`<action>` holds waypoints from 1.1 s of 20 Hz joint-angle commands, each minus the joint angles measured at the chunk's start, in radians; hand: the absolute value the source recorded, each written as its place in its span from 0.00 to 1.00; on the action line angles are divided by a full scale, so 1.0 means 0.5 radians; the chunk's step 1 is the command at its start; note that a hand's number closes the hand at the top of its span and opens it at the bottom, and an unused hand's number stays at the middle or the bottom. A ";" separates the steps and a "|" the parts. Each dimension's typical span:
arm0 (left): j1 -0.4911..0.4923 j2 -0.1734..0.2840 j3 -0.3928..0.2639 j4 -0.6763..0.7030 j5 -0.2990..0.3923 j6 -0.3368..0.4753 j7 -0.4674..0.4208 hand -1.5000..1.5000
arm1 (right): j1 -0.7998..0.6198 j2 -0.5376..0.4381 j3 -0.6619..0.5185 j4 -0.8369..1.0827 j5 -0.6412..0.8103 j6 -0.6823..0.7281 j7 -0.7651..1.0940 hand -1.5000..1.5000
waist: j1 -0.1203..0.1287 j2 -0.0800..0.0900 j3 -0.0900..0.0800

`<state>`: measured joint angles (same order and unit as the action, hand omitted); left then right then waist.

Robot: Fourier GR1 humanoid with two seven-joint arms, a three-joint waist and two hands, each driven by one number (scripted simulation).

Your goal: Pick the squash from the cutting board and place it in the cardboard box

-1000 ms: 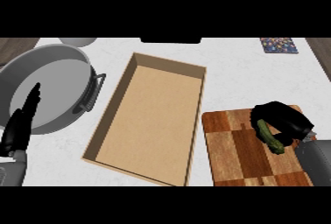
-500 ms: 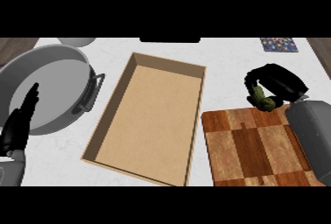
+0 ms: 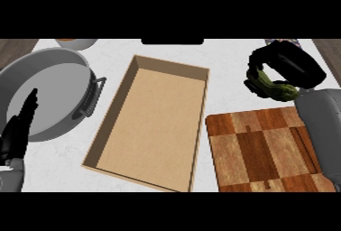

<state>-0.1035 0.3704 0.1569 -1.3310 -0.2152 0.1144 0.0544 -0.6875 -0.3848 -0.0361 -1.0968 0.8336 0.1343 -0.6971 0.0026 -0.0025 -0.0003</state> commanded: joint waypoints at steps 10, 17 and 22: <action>0.010 0.001 0.047 0.087 -0.011 -0.039 -0.117 0.50 | -0.214 0.561 0.114 -0.512 -0.303 0.577 0.802 1.00 | -0.006 -0.001 -0.001; -0.036 -0.037 0.016 0.099 -0.066 -0.003 -0.107 0.50 | -0.566 0.765 0.317 -0.100 -0.509 0.358 1.254 1.00 | 0.045 0.011 -0.001; -0.021 -0.059 -0.001 0.009 -0.062 -0.044 -0.018 0.50 | -0.689 0.768 0.505 0.189 -0.692 0.116 1.279 1.00 | 0.043 0.011 0.000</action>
<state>-0.1220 0.3520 0.1615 -1.3203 -0.2426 0.0971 0.0494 -0.9771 -0.0118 0.1593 -1.1119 0.5513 0.2719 -0.0809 0.0215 0.0016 -0.0005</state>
